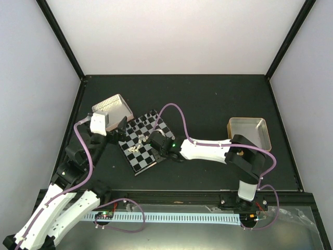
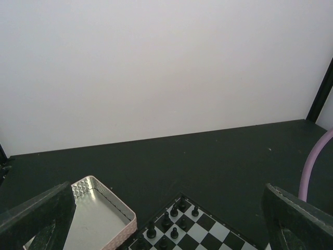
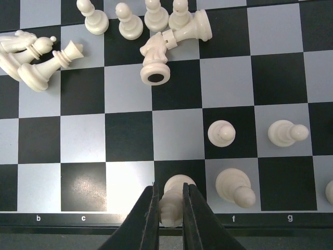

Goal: Set up the chess pieces on the board
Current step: Place the chess piece on the chessboard.

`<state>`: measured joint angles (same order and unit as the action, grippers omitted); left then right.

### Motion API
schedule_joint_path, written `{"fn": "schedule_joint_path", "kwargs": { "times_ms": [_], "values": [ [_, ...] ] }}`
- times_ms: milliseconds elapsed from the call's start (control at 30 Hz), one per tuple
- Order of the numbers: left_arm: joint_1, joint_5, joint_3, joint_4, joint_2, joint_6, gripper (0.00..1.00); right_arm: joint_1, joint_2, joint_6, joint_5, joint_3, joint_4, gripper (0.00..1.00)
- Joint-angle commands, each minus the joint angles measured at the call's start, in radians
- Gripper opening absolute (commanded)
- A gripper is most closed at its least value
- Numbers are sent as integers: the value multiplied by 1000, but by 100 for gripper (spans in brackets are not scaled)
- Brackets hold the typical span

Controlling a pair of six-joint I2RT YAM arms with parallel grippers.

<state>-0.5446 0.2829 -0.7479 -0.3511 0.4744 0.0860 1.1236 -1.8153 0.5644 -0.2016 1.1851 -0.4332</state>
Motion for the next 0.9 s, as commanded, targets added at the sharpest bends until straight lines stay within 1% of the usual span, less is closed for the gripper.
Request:
{"fn": "schedule_joint_path", "kwargs": {
  "times_ms": [0,133,267,400,467,667,867],
  "values": [
    [3,-4,-3,1,12,-9,99,7,-19,21,-31,10,0,13],
    [3,-4,-4,2,13,-7,99,7,8,20,-2,14,10,22],
    [3,-3,-5,3,15,-6,99,6,56,38,-9,22,6,31],
    [4,10,-5,4,12,0,99,5,81,52,-34,50,-13,36],
    [3,42,-9,0,14,20,99,0,74,52,-35,73,-19,38],
    [3,143,-13,-17,0,60,99,-22,-30,63,9,174,-50,40],
    [5,158,-2,-6,-20,63,99,-30,-118,34,19,268,-78,40]
  ]
}}
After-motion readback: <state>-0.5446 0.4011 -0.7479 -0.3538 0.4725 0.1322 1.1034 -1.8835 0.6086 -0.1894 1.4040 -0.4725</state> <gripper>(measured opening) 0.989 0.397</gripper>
